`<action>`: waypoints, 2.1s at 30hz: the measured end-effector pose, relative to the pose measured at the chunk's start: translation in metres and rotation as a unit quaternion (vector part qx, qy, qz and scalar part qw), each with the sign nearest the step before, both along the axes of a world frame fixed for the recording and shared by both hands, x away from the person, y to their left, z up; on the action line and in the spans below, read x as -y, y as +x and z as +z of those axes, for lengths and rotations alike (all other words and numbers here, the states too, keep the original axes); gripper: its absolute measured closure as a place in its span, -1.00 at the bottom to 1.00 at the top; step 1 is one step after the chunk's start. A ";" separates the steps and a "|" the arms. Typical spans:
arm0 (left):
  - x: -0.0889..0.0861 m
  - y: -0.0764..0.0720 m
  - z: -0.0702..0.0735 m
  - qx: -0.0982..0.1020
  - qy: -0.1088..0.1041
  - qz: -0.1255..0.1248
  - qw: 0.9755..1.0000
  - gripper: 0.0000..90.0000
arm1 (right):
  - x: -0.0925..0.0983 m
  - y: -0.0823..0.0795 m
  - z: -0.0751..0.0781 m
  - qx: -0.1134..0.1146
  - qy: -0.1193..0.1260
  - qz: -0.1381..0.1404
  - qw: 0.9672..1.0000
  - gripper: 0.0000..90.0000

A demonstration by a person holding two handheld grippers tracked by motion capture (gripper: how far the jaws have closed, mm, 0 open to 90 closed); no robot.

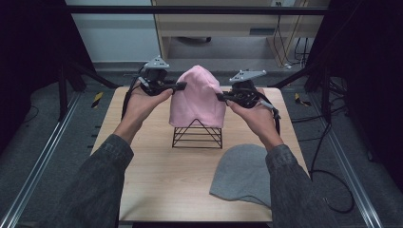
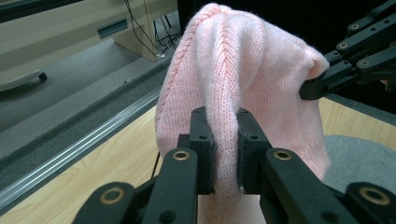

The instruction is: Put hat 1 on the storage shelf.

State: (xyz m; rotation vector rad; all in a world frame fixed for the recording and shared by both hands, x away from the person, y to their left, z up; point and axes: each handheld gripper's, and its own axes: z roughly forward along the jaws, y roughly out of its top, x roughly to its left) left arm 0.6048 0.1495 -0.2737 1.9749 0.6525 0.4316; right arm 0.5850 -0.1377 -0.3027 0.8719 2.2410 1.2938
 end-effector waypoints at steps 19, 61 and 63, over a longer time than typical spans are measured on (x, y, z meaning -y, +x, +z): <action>-0.002 -0.021 -0.019 -0.013 0.012 -0.031 0.999 0.79 | 0.004 -0.021 -0.020 -0.002 -0.008 0.029 1.000 0.88; -0.010 -0.034 -0.070 -0.037 0.062 -0.054 0.996 0.74 | 0.005 -0.035 -0.059 -0.039 -0.034 0.040 0.998 0.93; -0.010 -0.033 -0.074 -0.038 0.066 -0.053 0.996 0.74 | 0.006 -0.035 -0.062 -0.042 -0.036 0.039 0.998 0.93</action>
